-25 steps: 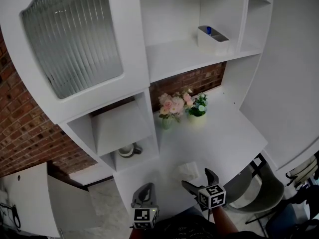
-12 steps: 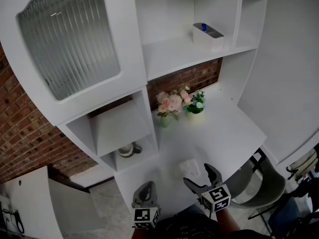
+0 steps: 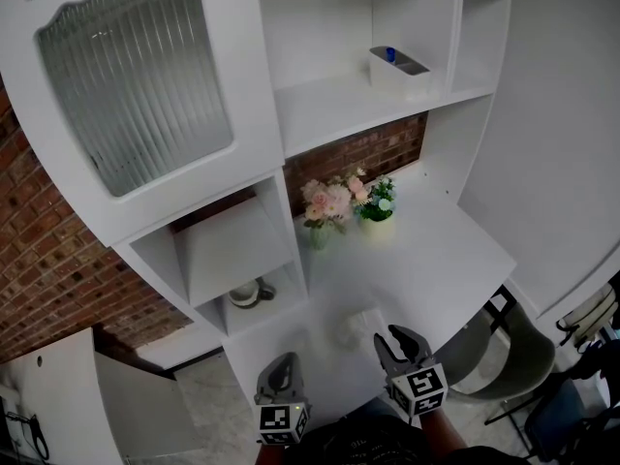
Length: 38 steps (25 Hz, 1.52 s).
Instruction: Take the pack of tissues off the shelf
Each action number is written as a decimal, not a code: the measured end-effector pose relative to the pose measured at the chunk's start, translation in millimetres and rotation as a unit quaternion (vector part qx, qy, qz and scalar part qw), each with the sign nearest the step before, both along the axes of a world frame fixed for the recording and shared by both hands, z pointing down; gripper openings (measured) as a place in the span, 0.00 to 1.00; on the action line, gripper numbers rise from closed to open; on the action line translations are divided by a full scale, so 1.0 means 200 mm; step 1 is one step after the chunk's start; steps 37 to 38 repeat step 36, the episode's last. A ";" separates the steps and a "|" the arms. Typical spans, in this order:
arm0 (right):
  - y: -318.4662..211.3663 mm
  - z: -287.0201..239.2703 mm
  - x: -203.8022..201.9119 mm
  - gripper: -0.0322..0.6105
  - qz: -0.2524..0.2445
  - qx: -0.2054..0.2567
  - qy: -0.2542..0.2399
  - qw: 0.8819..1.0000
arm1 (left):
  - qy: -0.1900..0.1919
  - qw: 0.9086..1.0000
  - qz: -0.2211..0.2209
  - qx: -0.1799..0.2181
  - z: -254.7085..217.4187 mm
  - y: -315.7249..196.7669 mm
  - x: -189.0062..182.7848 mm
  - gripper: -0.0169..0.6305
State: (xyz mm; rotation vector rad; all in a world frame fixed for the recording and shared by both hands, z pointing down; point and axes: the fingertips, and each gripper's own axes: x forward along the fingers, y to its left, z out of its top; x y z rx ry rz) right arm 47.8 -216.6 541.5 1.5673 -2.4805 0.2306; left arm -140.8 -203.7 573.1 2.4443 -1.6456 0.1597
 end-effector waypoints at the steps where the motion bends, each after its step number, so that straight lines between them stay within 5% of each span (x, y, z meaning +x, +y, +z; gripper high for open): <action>1: 0.00 0.00 0.01 0.23 0.006 -0.001 -0.001 1.000 | -0.001 1.000 0.000 0.000 0.01 0.00 0.00 0.05; 7: 0.01 0.03 0.08 0.06 0.038 -0.017 -0.014 0.999 | -0.007 1.000 0.005 -0.001 0.01 0.02 0.01 0.05; 38: 0.07 0.16 0.05 0.06 0.032 -0.035 0.037 0.998 | -0.023 1.000 0.009 0.001 0.02 0.07 -0.02 0.04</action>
